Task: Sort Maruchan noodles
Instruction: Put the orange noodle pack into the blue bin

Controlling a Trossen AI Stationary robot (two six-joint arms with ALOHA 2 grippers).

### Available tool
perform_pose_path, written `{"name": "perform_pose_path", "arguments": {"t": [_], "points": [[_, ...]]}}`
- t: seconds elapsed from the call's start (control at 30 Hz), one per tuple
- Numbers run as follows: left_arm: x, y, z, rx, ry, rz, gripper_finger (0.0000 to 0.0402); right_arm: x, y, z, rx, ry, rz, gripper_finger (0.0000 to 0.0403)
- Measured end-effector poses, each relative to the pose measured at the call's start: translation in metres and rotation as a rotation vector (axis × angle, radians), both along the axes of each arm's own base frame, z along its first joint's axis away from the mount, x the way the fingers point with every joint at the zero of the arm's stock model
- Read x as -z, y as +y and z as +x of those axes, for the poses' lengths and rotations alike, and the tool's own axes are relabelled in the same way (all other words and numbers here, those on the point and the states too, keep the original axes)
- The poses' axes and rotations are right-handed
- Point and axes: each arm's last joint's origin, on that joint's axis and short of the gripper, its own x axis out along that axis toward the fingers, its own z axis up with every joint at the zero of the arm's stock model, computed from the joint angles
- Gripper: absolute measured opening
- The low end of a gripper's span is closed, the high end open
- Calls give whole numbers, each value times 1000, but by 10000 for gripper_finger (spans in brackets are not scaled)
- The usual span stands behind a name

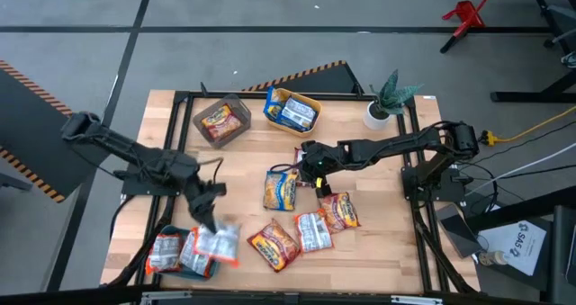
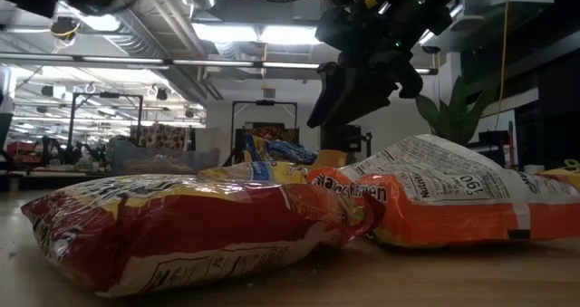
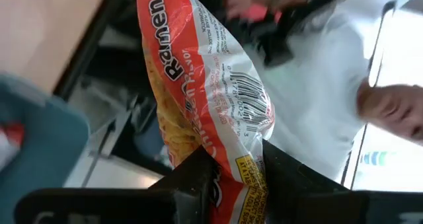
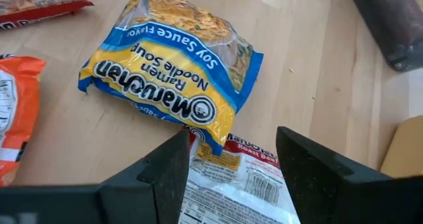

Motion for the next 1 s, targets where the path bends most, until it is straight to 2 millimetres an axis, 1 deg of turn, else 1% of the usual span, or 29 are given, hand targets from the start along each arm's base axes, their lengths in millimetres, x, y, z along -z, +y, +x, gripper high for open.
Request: {"name": "perform_pose_path", "arguments": {"t": [0.13, 0.3, 0.5, 0.57, 0.67, 0.8, 1.0], "points": [[2, -22, -11, 67, -5, 27, 85, -1, -2, 0, 22, -6, 4, 211], [17, -36, -25, 150, 58, 164, 85, 1, -4, 4, 41, -33, 26, 211], [27, -42, -33, 126, 5, 331, 85, 4, -4, 10, 77, -64, 57, 211], [29, -43, -36, 124, -8, 372, 85, 8, -4, 10, 94, -47, 67, 211], [30, -47, -42, 176, -3, 383, 85, 8, -4, 13, 116, -64, 88, 211], [25, -50, -52, 202, -31, 369, 85, 10, -5, 12, 137, -53, 103, 211], [32, -46, -60, 155, -13, 493, 85, 9, -5, 13, 155, -65, 87, 211]]}}
